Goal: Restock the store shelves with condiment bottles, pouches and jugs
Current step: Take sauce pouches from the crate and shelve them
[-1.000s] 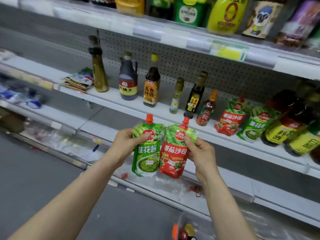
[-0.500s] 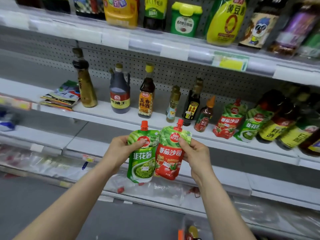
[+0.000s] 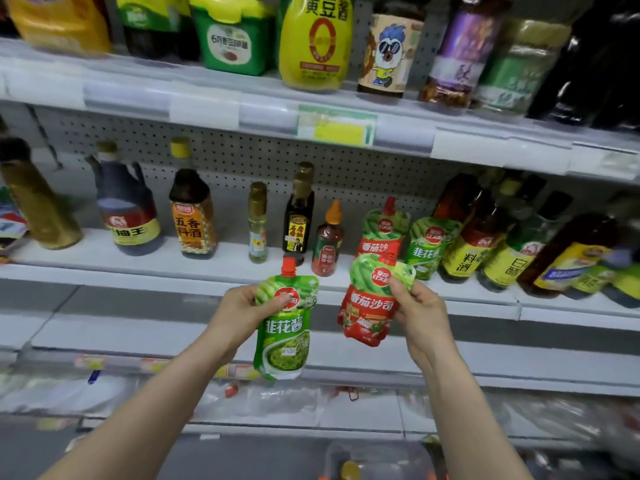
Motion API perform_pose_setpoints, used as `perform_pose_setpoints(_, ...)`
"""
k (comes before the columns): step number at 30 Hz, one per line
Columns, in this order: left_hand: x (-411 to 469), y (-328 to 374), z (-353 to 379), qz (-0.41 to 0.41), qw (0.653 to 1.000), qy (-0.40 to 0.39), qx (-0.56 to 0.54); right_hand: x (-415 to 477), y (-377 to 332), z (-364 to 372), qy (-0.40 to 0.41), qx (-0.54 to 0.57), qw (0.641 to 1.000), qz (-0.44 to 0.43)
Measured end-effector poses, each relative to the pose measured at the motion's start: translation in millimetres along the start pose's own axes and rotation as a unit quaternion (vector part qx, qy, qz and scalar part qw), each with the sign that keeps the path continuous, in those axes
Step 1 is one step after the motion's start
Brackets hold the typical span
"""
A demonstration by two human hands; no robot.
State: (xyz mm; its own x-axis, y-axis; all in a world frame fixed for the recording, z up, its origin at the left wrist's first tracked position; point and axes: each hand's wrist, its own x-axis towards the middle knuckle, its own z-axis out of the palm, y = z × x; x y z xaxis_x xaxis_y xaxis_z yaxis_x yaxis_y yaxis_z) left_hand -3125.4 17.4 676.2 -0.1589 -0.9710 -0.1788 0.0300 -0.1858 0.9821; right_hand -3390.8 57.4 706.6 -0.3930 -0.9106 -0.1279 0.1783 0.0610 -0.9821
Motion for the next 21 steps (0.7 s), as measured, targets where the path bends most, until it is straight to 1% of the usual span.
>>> perform_pose_setpoints(5, 26.6, 6.1, 37.5, 0.003, 1.000, 0.000, 0.005, 44.7, -15.9, -35.5, -0.024, 0.010, 0.999, -0.035)
perform_pose_setpoints(9, 36.7, 3.5, 58.8, 0.006, 1.000, 0.011, -0.013, 77.6, -19.5, -50.5, -0.036, 0.009, 0.999, -0.039)
perform_pose_setpoints(18, 43.4, -7.4, 78.3, -0.009, 0.999, 0.041, -0.008, 105.1, -13.2, -38.2, -0.095, -0.004, 0.995, -0.038)
perform_pose_setpoints(21, 49.2, -4.8, 79.3, -0.008, 0.999, 0.045, -0.010, 107.5, -13.0, -31.6, -0.096, 0.001, 0.994, -0.046)
